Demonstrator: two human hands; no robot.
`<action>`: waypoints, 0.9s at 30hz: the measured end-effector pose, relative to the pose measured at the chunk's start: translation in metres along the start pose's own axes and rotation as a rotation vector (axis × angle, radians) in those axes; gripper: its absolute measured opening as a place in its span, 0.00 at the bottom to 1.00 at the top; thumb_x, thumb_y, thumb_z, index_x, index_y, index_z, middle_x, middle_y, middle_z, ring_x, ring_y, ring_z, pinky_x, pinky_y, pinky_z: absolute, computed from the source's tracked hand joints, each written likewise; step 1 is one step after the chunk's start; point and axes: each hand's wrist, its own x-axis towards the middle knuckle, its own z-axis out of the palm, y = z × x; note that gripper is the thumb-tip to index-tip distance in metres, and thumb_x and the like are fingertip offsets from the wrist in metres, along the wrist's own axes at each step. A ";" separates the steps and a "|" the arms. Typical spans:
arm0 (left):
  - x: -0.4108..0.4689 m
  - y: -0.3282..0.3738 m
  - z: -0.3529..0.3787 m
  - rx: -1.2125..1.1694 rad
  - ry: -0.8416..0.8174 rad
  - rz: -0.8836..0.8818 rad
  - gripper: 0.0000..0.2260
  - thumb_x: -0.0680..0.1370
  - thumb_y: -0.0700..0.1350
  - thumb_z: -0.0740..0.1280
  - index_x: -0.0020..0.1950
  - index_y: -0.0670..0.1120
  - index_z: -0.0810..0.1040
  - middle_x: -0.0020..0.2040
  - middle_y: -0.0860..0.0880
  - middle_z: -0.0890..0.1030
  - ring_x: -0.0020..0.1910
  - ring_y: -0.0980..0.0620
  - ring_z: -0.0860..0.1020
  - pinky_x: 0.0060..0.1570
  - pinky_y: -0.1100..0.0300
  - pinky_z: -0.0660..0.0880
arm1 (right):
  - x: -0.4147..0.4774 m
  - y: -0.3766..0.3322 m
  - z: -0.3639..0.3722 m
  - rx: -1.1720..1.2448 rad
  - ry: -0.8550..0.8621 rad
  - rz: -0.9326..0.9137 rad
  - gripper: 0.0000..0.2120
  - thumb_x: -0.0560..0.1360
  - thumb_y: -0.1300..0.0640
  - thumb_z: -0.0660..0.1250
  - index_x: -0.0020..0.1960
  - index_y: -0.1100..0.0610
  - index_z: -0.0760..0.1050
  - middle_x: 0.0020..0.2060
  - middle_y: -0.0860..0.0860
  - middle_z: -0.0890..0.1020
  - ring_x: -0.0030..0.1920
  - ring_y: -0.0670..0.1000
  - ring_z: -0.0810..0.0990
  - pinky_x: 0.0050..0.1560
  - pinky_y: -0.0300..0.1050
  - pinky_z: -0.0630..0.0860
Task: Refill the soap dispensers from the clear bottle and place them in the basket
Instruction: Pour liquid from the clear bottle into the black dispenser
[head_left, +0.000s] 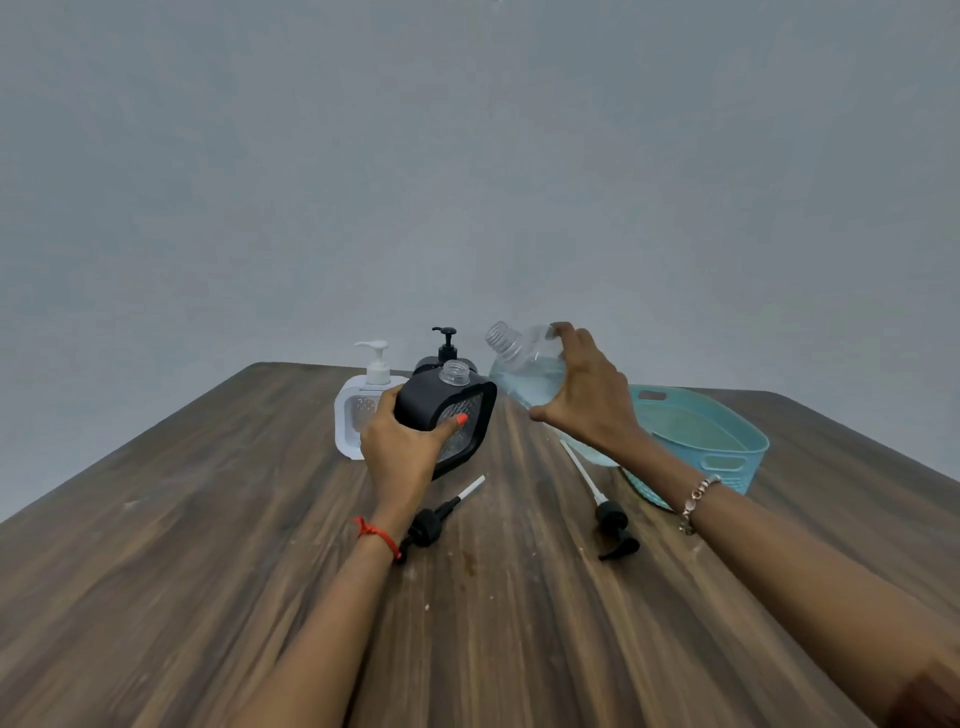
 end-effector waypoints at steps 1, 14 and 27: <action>-0.001 0.000 0.001 0.005 -0.002 0.003 0.28 0.62 0.45 0.80 0.59 0.43 0.76 0.48 0.52 0.77 0.49 0.52 0.76 0.49 0.60 0.72 | -0.001 0.000 -0.001 -0.027 -0.003 -0.005 0.39 0.58 0.55 0.76 0.65 0.56 0.64 0.55 0.54 0.73 0.50 0.57 0.76 0.42 0.46 0.71; -0.010 -0.004 0.009 0.073 -0.013 0.016 0.28 0.62 0.47 0.79 0.59 0.44 0.76 0.53 0.45 0.81 0.53 0.46 0.78 0.53 0.52 0.76 | -0.012 0.008 -0.004 -0.158 -0.089 -0.025 0.39 0.61 0.57 0.74 0.69 0.57 0.62 0.57 0.54 0.75 0.54 0.58 0.74 0.48 0.51 0.74; -0.021 0.000 0.014 0.136 -0.001 0.058 0.26 0.64 0.46 0.78 0.59 0.43 0.75 0.51 0.44 0.82 0.51 0.44 0.78 0.44 0.60 0.69 | -0.014 0.006 -0.005 -0.292 -0.145 -0.080 0.37 0.63 0.57 0.71 0.70 0.56 0.61 0.59 0.53 0.74 0.57 0.57 0.72 0.48 0.49 0.68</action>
